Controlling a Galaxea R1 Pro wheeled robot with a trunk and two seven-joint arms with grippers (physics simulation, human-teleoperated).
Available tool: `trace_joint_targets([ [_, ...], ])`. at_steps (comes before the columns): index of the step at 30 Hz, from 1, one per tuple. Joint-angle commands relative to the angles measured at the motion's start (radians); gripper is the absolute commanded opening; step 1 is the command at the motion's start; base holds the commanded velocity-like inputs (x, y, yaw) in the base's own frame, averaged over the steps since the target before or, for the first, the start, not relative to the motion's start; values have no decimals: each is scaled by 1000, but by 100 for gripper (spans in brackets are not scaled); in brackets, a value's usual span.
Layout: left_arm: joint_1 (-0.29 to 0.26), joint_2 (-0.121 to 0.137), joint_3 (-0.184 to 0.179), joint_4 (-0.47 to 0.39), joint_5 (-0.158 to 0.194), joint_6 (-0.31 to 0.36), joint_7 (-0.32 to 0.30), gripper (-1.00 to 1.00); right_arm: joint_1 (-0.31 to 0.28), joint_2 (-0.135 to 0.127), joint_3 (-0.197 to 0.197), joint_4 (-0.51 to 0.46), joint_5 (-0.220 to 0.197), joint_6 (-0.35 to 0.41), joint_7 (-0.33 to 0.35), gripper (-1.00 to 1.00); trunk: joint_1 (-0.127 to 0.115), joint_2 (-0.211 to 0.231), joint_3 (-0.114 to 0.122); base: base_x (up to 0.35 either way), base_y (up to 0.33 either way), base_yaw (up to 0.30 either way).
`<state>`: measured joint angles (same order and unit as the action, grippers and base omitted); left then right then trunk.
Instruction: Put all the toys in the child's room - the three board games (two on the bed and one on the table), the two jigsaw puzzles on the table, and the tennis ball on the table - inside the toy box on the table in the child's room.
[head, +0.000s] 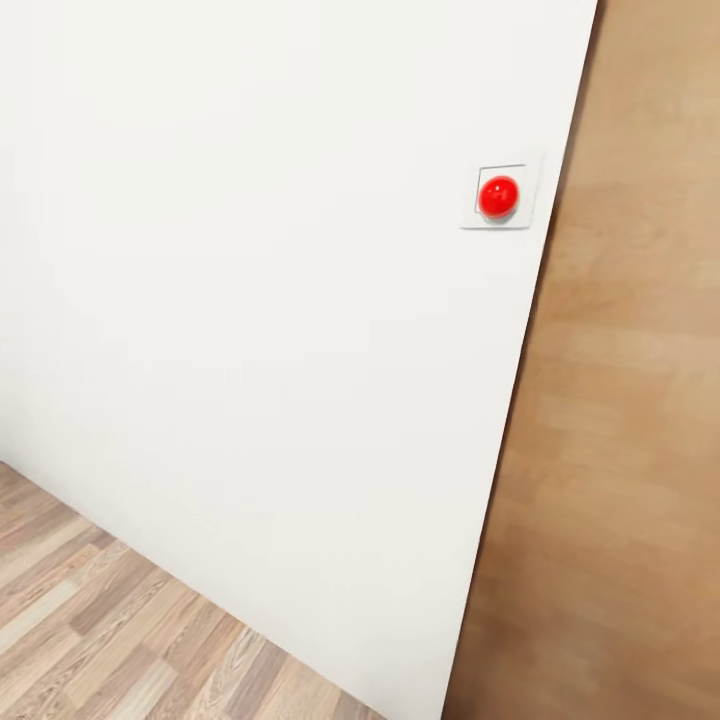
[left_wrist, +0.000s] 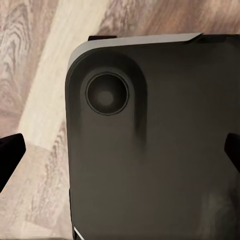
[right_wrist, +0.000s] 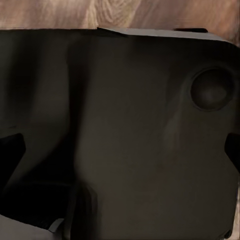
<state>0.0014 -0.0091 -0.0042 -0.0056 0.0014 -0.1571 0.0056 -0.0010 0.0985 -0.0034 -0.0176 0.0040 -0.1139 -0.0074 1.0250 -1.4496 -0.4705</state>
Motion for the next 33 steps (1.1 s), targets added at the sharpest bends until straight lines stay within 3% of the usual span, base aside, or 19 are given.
trace_joint_targets([
  [1, 0, 0, 0, -1, 0, -2, 1, 100, 0, -1, -1, -10, 0, 0, -4, 100, 0, 0, -1, 0, 0, 275],
  [8, 0, 0, 1, -1, 2, -1, -1, 100, -6, 2, -2, -156, -5, 46, -129, 100, 0, 0, -5, 0, 0, 276],
  [13, 0, -16, 10, 0, 7, -5, -4, 100, -27, 9, -3, -293, -4, 179, -238, 100, 0, 0, -8, 0, 0, 276],
  [18, 0, -40, 14, -1, 11, -19, -2, 100, -90, 38, -3, -347, -6, 279, -262, 100, 0, 0, -12, 0, 0, 276],
  [23, -4, -54, 12, -40, 11, -45, 1, 100, -162, 59, -3, -356, -4, 319, -268, 100, 0, 0, -16, 0, 0, 272],
  [26, -7, -48, 13, -107, 12, -50, 5, 100, -183, 67, -2, -357, -5, 339, -268, 100, 0, 0, -18, 0, 0, 269],
  [29, -19, -17, 32, -170, 13, -42, 26, 100, -209, 70, -1, -359, -6, 354, -269, 100, 0, 0, -21, 0, 0, 268],
  [31, -52, 11, 64, -189, 23, -22, 50, 100, -228, 70, -1, -359, -6, 357, -268, 100, 0, 0, -23, 0, 0, 267],
  [33, -126, 40, 120, -201, 49, 21, 80, 100, -252, 71, -1, -359, -6, 359, -268, 100, 0, 0, -24, 0, 0, 263],
])
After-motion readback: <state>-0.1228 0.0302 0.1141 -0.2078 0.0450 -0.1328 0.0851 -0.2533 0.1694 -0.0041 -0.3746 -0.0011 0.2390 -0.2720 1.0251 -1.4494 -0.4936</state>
